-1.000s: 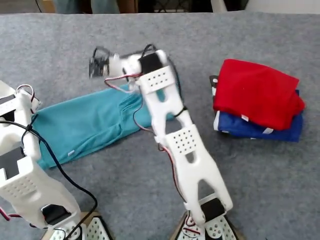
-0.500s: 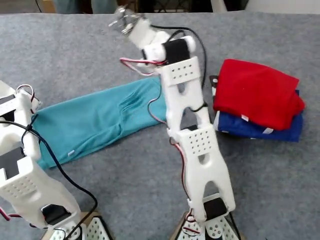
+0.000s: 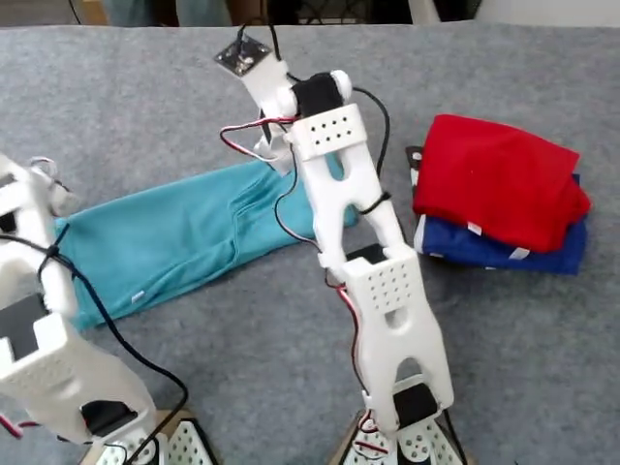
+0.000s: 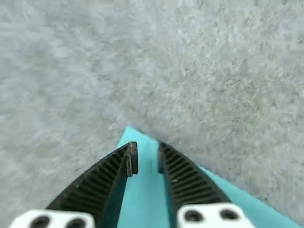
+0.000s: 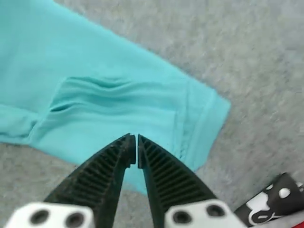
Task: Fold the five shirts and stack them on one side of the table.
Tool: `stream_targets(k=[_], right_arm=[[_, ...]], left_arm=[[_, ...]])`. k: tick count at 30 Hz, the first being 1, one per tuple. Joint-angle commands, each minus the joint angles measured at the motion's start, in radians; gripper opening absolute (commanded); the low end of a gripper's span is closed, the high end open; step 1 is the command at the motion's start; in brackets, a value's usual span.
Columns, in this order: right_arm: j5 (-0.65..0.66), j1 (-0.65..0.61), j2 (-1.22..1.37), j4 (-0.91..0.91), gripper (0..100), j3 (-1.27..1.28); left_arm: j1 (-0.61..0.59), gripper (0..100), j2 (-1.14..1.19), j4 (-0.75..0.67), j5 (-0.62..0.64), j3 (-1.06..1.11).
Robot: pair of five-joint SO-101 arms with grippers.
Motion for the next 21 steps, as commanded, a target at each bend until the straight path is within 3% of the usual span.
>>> stream_targets(k=[1,5,16,21], right_arm=[[-0.009,-0.002,-0.096,0.006,1.5,0.082],[-0.011,-0.002,-0.122,0.006,1.5,0.136],[-0.011,-0.04,-0.252,0.006,1.5,0.16],[-0.014,-0.055,-0.311,0.006,1.5,0.16]], left_arm=[[-0.025,17,-0.068,0.224,-0.055,-0.124],[-0.074,19,-0.066,0.345,-0.17,-0.124],[-0.102,19,0.222,0.302,-0.287,-0.022],[-0.097,19,0.293,0.394,-0.302,-0.119]])
